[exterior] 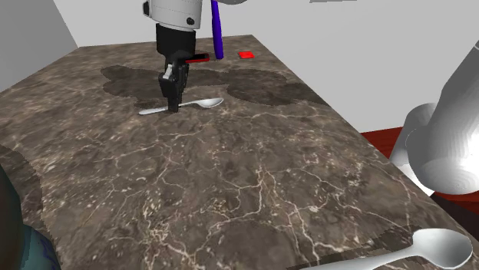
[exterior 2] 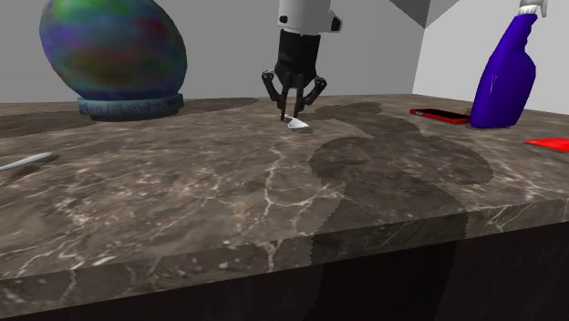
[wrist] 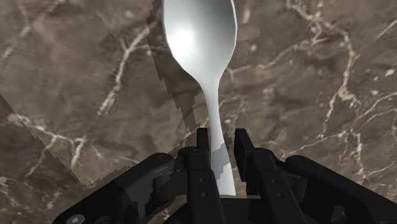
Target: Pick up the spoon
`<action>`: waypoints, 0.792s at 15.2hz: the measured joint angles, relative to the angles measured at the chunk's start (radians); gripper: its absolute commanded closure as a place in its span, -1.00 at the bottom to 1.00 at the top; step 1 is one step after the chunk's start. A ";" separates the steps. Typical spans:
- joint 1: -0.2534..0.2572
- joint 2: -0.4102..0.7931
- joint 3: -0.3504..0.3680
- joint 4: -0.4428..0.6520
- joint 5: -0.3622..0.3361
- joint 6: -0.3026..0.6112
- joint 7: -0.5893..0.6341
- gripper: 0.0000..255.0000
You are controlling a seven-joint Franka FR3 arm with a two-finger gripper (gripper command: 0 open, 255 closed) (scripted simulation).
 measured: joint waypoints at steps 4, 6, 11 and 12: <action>0.000 0.001 0.000 0.018 -0.002 -0.016 0.004 1.00; 0.000 0.002 0.000 0.045 -0.004 -0.042 0.009 1.00; -0.002 0.007 -0.001 0.114 -0.009 -0.105 0.018 1.00; -0.002 0.007 -0.002 0.128 -0.010 -0.120 0.020 1.00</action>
